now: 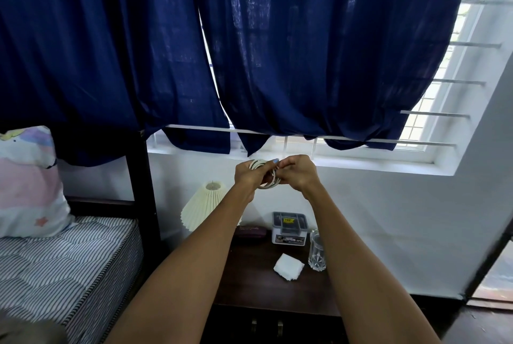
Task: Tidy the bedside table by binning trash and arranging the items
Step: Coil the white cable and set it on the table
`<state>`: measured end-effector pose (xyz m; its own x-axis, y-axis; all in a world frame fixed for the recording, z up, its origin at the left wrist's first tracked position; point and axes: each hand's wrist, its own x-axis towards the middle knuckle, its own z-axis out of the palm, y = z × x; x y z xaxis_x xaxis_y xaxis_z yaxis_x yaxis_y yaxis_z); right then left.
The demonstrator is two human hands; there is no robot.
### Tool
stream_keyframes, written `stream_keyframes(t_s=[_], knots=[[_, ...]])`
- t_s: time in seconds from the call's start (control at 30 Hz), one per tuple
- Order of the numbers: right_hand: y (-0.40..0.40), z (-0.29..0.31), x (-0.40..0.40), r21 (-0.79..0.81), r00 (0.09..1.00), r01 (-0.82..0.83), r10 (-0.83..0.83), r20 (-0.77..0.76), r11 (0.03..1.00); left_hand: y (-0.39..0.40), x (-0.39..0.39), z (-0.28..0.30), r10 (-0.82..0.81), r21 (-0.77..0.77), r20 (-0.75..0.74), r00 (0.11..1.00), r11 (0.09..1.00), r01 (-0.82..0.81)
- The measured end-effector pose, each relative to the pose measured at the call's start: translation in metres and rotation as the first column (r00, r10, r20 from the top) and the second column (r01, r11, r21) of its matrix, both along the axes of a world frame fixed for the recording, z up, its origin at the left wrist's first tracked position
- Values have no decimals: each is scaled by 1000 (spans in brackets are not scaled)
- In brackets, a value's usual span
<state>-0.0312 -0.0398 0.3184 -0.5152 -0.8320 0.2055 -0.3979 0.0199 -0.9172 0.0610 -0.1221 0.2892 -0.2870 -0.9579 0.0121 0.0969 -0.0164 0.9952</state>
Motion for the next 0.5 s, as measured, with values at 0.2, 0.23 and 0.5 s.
stream_keyframes(t_s=[0.2, 0.23, 0.5], knots=[[-1, -2, 1, 12, 1000, -19, 19, -9, 1000, -1, 2, -1, -29, 38, -5, 1000, 999, 29], [-2, -3, 2, 13, 1000, -24, 24, 4, 1000, -1, 3, -1, -29, 47, -5, 1000, 998, 29], [-3, -16, 4, -52, 969, -31, 43, 245, 998, 0, 10, -2, -75, 165, -55, 996, 983, 83]])
